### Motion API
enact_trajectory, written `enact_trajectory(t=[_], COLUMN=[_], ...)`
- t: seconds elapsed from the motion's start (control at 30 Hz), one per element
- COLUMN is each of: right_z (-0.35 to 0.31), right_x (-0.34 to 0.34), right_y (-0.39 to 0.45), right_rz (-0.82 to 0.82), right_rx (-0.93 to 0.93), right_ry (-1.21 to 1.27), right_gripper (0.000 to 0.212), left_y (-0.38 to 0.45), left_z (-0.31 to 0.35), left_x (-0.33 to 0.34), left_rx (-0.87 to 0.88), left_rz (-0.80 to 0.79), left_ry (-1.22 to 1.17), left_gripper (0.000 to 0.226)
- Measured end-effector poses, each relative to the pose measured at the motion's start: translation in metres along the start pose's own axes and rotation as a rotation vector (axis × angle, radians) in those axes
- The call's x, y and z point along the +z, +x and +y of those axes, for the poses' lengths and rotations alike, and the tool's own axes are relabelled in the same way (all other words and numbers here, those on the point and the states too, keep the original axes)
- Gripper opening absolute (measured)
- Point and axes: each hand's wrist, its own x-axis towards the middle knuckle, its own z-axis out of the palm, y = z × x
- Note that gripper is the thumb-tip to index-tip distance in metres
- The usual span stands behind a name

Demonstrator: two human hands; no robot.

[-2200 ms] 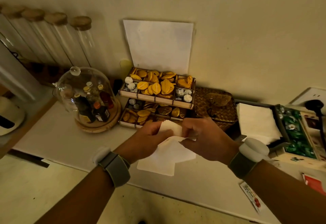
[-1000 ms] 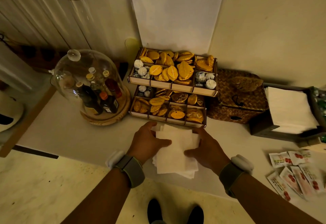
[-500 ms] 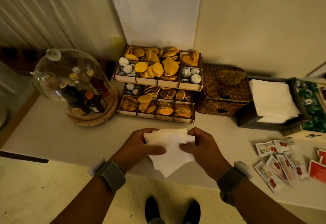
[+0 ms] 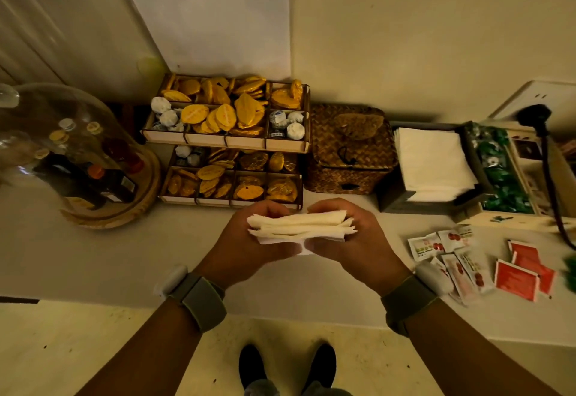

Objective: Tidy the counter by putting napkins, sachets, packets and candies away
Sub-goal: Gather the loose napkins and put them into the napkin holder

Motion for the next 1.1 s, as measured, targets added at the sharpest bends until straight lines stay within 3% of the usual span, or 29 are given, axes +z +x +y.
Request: enact_trajectory(t=[0.1,0.3,0.5,0.63,0.8,0.9,1.0,1.1], right_z=[0.015,0.012,0.027,0.022,0.001,-0.004,-0.006,-0.007], right_x=[0.002,0.005,-0.001,-0.014,-0.031,-0.027,-0.027,-0.033], right_y=[0.001,0.008,0.005,0.007,0.013,0.013,0.014,0.010], right_rz=[-0.045,-0.017,-0.041,-0.062,-0.004,-0.022,-0.036,0.020], right_rx=[0.114,0.064,0.118,0.086,-0.155,-0.130,-0.063,-0.036], right_ry=[0.012,0.015,0.026,-0.096,-0.406,-0.478,-0.346,-0.153], right_gripper=[0.050,0.032,0.041,0.040,0.046,0.050,0.033,0.036], left_y=[0.003,0.010,0.007,0.006,0.015,0.019,0.020,0.016], left_z=[-0.011,-0.018,-0.014,-0.010,0.015,0.029,0.038,0.038], left_x=[0.008,0.019,0.025,0.019,0.005,0.007,0.012,0.011], left_rx=[-0.040,-0.179,-0.175,-0.199,-0.061,0.091,0.146,0.093], left_rz=[0.005,0.132,-0.061,-0.009,0.018,-0.001,0.006,0.018], left_ry=[0.043,0.016,0.150,0.253,0.471,0.569,0.469,0.172], left_gripper=[0.038,0.026,0.031,0.033,0.040,0.031,0.029,0.034])
